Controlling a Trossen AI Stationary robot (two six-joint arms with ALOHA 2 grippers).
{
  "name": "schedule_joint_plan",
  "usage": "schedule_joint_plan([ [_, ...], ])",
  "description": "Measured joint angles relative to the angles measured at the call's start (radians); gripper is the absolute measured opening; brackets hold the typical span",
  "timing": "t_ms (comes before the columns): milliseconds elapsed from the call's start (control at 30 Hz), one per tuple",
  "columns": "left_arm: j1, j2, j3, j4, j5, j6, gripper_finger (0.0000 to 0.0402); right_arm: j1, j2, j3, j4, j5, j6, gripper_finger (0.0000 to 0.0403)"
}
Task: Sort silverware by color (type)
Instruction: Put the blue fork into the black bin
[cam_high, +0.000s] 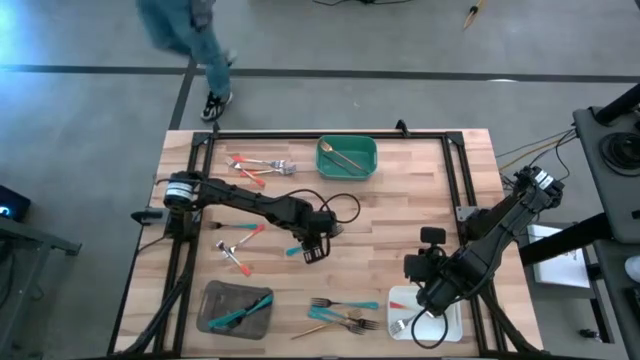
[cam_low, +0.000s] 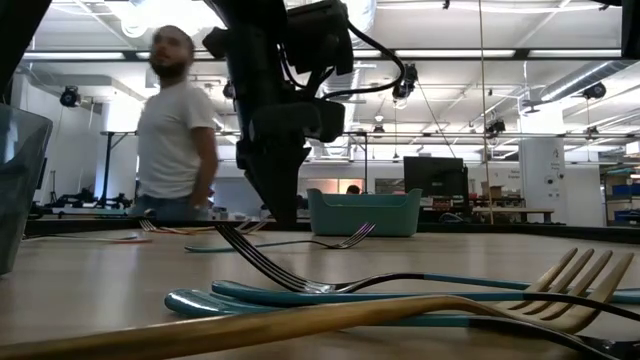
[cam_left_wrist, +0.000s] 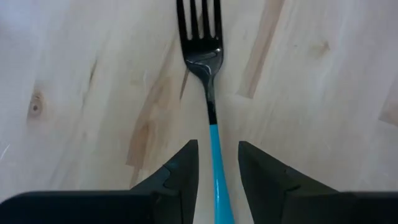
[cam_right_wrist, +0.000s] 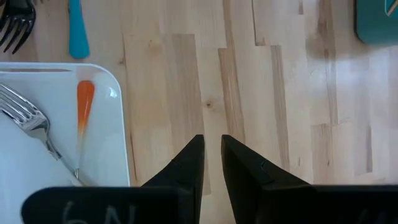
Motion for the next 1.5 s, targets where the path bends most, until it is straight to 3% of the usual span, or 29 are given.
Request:
schedule_joint_plan([
  [567,0.0,-0.004,-0.144,0.183,-0.053,-0.027,0.0093,0.0,0.0,0.0,0.02,0.0,0.002,0.0047],
  [667,-0.002,-0.004,-0.147,0.179,-0.048,-0.034,0.0073,0.0,0.0,0.0,0.02,0.0,0.002,0.0047],
  [800,-0.001,-0.004,-0.148,0.181,-0.044,-0.068,0.0014,0.0,0.0,0.0,0.022,0.0,0.002,0.0047],
  [967,-0.001,-0.002,-0.135,0.177,-0.04,-0.104,0.0003,0.0,0.0,0.0,0.025,0.0,0.002,0.0047],
  [1233,-0.017,0.003,0.046,0.011,-0.024,-0.027,0.0001,0.0,0.0,0.0,0.026,0.0,-0.007,0.0047],
  [1500,-0.108,-0.009,0.266,-0.426,-0.028,0.088,0.0,0.0,0.0,-0.009,0.025,0.0,-0.009,0.0047],
])
